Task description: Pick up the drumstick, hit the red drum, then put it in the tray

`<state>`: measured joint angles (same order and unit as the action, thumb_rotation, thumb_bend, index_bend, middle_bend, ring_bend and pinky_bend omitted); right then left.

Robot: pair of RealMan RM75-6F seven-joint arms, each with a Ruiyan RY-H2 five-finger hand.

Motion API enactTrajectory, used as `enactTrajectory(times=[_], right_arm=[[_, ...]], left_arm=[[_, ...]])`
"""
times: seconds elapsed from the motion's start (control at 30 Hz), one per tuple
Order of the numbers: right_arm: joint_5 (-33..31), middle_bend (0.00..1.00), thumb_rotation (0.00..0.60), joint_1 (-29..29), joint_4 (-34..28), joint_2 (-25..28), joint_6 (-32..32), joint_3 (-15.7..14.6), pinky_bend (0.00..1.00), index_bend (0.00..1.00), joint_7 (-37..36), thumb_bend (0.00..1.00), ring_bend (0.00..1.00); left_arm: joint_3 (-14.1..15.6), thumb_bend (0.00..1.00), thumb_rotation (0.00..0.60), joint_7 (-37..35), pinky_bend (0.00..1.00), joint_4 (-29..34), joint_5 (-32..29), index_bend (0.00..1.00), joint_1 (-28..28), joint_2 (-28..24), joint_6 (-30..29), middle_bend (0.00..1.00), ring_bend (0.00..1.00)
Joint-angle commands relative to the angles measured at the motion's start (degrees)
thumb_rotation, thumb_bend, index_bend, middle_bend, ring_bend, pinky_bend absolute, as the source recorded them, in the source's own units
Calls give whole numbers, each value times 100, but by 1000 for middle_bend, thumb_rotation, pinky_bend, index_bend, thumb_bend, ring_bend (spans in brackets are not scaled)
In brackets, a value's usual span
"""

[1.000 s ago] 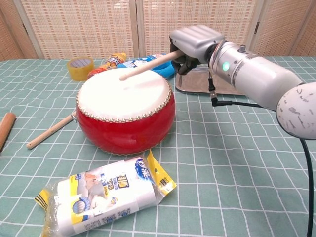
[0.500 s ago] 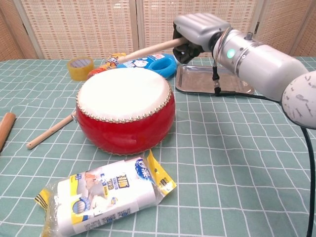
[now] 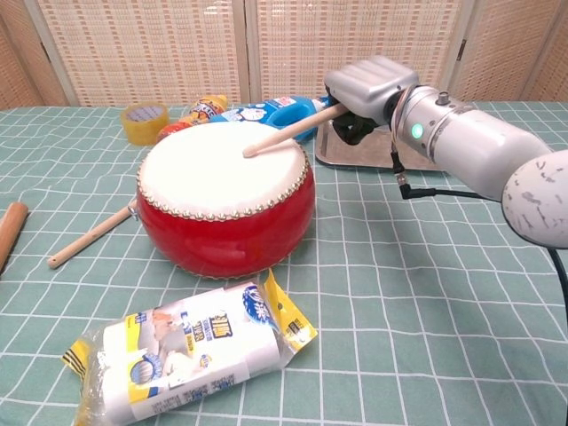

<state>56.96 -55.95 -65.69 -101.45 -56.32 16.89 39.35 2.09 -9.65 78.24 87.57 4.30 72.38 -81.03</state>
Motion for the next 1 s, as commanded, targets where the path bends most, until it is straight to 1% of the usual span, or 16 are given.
enactTrajectory(times=[0.03,0.17,0.3,0.4,0.43,0.5,0.53,0.67,0.77,0.87,0.93,0.97,1.0], right_arm=[[38,1000,600,143,-217,39,-197,360,1000,1000,-1121,694,1000],[-133,1000,600,273,-162,159,-140,538,1000,1000,-1572,694,1000],[-356,1000,600,356,247,131,47,654,1000,1000,-1997,695,1000],[-551,1000,600,365,777,2,338,755,1000,1000,-2407,694,1000],[-615,1000,600,337,1039,-68,474,790,1000,1000,-2538,694,1000],[-656,1000,600,274,1480,-205,680,821,1000,1000,-2745,694,1000],[-689,1000,600,220,1784,-307,852,837,1000,1000,-2869,694,1000],[-667,1000,600,9,2678,-630,1431,874,1000,1000,-3354,694,986],[-541,991,600,-173,3315,-870,1745,863,1000,1000,-3664,694,927],[-436,945,600,-339,3825,-1061,2001,884,1000,982,-3976,694,859],[-404,886,600,-448,4090,-1140,2261,914,1000,921,-4178,694,788],[-379,841,600,-491,4182,-1162,2376,914,995,869,-4254,691,741],[-334,790,600,-542,4289,-1187,2485,910,968,812,-4349,678,688]], left_arm=[[-3,224,600,-18,0,-4,9,0,-6,-3,-22,0,0],[-3,224,600,-27,0,-13,25,0,-2,8,-28,0,0],[2,226,600,-13,0,5,35,0,4,11,-19,0,0],[4,226,600,12,0,18,23,0,-1,5,-13,0,0],[1,224,600,25,0,29,11,0,-4,-1,-12,0,0],[-1,223,600,45,0,51,-4,0,-14,-12,-18,0,0],[1,223,600,61,0,67,-12,0,-23,-19,-22,0,0],[2,224,600,115,0,129,-56,0,-55,-39,-31,0,0],[2,224,600,145,0,175,-95,0,-83,-63,-37,0,0],[-17,225,600,147,0,202,-141,0,-115,-87,-65,0,0],[-30,225,600,142,0,216,-166,0,-131,-97,-79,0,0],[-33,225,600,141,0,219,-170,0,-135,-97,-83,0,0],[-32,225,600,141,0,222,-174,0,-139,-97,-80,0,0]])
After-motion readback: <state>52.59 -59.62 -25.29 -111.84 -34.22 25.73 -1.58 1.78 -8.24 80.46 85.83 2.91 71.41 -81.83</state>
